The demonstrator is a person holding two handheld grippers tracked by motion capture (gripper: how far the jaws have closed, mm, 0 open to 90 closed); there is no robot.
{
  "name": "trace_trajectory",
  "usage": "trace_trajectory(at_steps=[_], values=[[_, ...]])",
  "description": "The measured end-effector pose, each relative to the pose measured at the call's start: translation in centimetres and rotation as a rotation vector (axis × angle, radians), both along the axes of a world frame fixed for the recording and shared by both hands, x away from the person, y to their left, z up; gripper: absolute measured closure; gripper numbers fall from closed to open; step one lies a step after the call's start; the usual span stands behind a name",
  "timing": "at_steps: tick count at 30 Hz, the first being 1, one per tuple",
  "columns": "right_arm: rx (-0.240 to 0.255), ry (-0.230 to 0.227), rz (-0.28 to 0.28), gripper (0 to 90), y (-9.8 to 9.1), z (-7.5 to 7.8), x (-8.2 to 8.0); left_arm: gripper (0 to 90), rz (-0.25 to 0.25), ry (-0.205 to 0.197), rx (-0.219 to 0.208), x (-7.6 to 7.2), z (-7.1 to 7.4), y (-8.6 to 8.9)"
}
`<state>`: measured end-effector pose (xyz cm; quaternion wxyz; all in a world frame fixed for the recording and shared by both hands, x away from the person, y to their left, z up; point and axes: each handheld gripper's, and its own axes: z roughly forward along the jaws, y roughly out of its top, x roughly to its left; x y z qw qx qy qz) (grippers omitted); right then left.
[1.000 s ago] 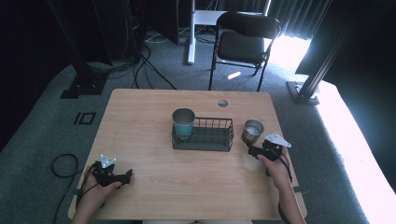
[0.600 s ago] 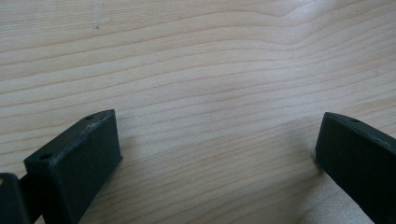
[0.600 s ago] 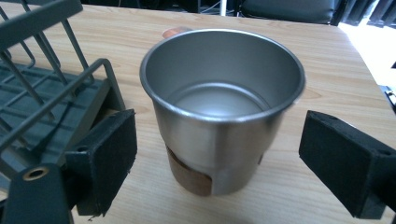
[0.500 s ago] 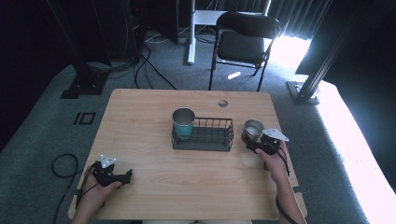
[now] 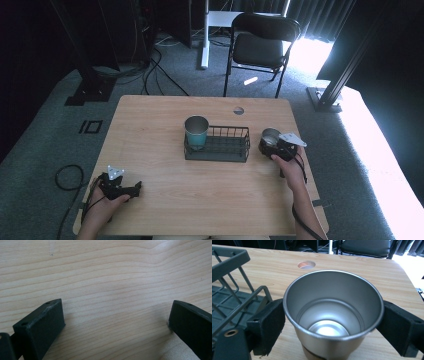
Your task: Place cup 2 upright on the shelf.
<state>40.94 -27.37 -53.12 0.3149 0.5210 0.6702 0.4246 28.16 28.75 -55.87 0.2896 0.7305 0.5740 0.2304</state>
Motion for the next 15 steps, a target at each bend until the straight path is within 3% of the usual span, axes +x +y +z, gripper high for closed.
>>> trace_trajectory(at_steps=[9,15], values=[[0.014,-0.012,-0.025,11.2,0.28,0.0,0.66,1.0,0.0,0.0,0.0,-0.01,0.0,0.0],[-0.014,-0.013,-0.02,12.4,0.32,0.17,0.7,1.0,0.0,0.0,0.0,-0.01,-0.01,0.0]])
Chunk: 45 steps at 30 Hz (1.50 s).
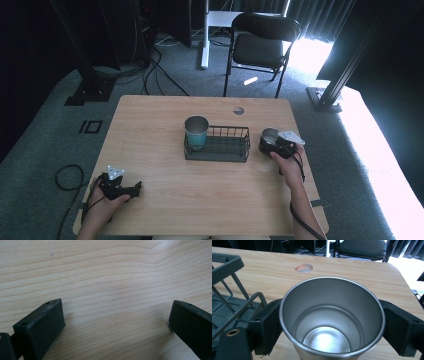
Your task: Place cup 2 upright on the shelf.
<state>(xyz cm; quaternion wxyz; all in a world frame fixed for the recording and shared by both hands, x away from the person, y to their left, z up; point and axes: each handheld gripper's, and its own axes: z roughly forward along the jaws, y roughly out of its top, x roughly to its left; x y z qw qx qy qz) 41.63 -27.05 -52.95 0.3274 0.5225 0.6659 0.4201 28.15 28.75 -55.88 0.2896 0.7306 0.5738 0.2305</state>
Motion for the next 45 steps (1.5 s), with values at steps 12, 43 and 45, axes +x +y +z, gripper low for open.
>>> trace_trajectory(at_steps=[12,43,45], values=[[-0.005,0.003,-0.02,12.8,-0.2,0.9,-0.2,1.0,0.0,0.0,0.0,0.0,0.0,0.0],[0.023,-0.068,0.125,12.9,1.9,8.2,-1.9,1.0,0.0,0.0,0.0,0.0,0.0,0.0],[0.024,-0.072,0.137,12.9,2.2,8.7,-2.0,1.0,0.0,0.0,0.0,0.0,0.0,0.0]])
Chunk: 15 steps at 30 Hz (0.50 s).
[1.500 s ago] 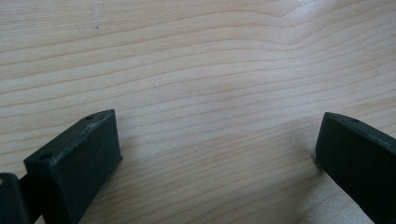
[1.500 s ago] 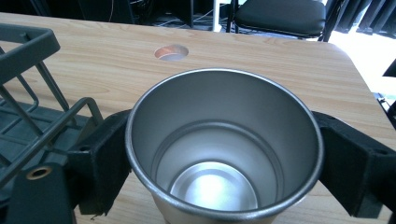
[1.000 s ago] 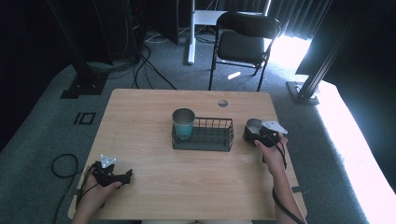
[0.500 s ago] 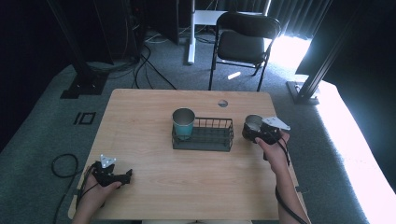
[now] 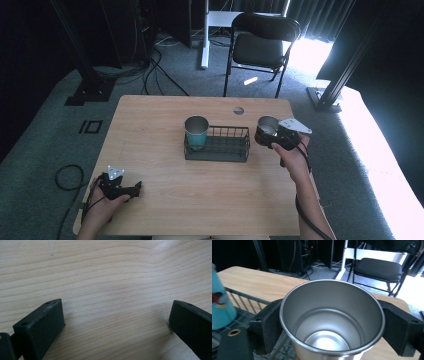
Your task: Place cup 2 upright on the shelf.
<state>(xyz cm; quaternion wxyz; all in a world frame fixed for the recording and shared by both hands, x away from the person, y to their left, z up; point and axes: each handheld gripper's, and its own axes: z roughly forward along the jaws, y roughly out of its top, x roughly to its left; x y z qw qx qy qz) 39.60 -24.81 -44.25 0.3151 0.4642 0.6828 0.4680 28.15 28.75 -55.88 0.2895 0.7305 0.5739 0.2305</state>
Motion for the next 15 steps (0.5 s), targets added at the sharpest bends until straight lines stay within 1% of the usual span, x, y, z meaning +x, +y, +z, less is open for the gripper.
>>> trace_trajectory(at_steps=[3,9,15], values=[[-0.005,-0.019,0.015,12.9,0.5,0.8,-0.1,1.0,0.001,-0.001,0.0,0.0,0.0,0.0],[0.007,-0.041,0.054,12.9,1.8,2.2,-0.2,1.0,0.0,0.0,0.0,0.0,0.0,0.0],[0.018,-0.056,0.09,13.0,3.1,3.0,-0.3,1.0,-0.002,0.001,0.003,0.0,0.0,0.0]])
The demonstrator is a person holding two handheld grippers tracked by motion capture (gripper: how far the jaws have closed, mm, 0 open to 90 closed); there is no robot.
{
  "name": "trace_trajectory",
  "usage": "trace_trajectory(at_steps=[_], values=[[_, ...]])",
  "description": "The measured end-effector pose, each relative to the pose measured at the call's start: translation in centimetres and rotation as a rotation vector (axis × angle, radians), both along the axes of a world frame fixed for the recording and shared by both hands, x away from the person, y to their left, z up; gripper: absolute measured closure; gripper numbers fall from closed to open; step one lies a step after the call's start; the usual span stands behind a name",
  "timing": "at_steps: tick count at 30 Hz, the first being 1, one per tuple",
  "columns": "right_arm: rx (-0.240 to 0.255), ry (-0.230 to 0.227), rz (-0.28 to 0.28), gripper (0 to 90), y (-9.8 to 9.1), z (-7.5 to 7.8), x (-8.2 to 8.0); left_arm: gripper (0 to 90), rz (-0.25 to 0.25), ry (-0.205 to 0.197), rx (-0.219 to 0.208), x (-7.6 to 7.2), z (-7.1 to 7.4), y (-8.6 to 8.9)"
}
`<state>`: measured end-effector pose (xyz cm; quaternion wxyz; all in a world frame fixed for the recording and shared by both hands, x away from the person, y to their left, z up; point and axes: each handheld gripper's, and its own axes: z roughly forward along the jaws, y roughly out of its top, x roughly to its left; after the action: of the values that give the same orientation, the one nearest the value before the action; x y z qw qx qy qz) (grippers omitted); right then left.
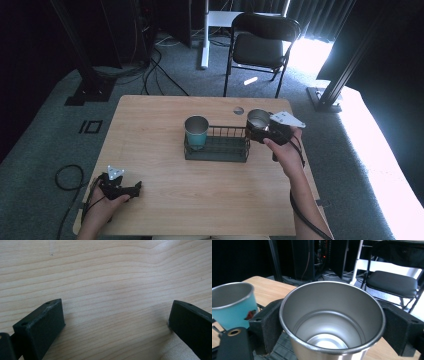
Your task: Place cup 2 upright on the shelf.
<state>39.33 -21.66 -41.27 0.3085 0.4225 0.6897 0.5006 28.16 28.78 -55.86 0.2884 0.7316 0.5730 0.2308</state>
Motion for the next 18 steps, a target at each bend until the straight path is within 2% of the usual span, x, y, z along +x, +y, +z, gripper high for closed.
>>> trace_trajectory(at_steps=[9,18], values=[[0.006,0.007,0.067,12.9,2.8,-0.1,0.2,1.0,0.0,0.001,0.001,0.0,0.0,0.0],[-0.002,0.029,0.108,12.9,5.1,-1.2,0.6,1.0,0.001,0.0,-0.001,0.0,0.0,0.0]])
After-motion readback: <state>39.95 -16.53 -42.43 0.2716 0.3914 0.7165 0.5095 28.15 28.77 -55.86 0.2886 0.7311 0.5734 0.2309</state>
